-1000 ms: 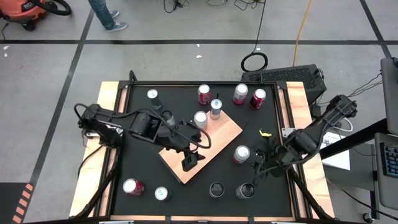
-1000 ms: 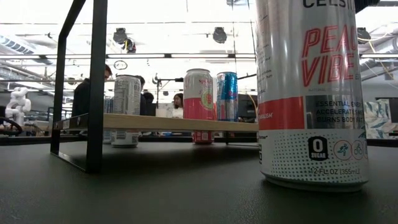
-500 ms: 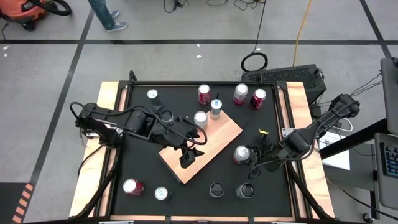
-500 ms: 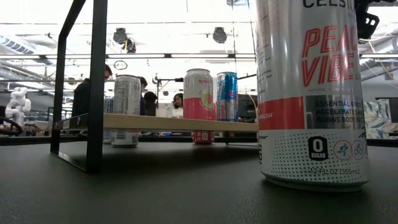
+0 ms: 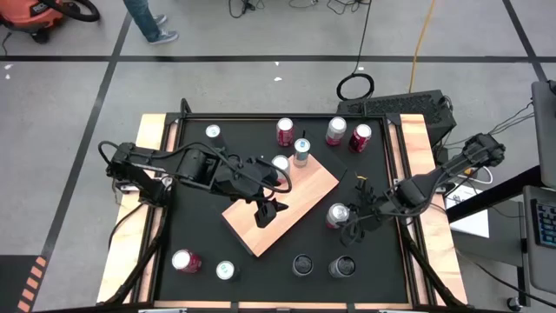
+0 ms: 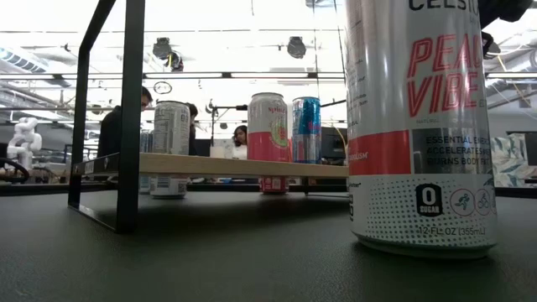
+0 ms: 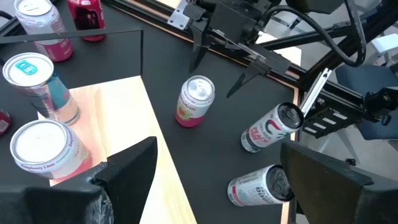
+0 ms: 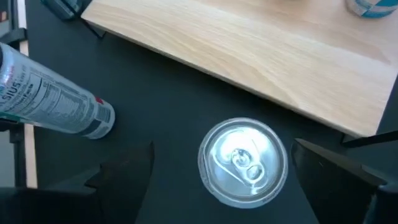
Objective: Place canned beverage on shelf
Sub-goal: Put the bottom pink soda can on the shelf aligned with the other pink soda can
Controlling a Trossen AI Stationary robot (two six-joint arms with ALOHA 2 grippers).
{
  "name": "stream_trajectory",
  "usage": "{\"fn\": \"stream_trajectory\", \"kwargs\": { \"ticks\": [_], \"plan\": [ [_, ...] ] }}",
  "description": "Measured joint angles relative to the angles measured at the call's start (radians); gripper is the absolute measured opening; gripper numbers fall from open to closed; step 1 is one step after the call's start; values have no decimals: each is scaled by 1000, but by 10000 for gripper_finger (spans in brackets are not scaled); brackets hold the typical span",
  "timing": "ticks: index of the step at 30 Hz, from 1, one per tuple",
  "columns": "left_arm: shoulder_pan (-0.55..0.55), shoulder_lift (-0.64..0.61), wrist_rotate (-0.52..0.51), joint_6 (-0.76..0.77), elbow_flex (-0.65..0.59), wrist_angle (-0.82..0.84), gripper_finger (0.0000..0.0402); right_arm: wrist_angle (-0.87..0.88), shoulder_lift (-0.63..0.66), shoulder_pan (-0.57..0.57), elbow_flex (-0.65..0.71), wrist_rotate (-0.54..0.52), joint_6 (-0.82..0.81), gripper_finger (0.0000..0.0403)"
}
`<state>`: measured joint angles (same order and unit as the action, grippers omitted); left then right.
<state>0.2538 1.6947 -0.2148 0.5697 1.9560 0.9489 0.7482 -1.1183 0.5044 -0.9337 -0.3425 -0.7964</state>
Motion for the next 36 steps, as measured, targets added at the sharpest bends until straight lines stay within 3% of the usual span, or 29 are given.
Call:
{"fn": "stream_trajectory", "kwargs": {
  "ticks": [13,25,36],
  "plan": [
    [1,0,-4,-34,0,3,341,-19,-25,-33,1,58,-97,353],
    [2,0,5,-26,0,41,341,-25,-70,-49,1,64,-108,352],
    [2,1,10,-26,0,41,341,-12,-69,-80,0,130,-119,352]
  ]
}}
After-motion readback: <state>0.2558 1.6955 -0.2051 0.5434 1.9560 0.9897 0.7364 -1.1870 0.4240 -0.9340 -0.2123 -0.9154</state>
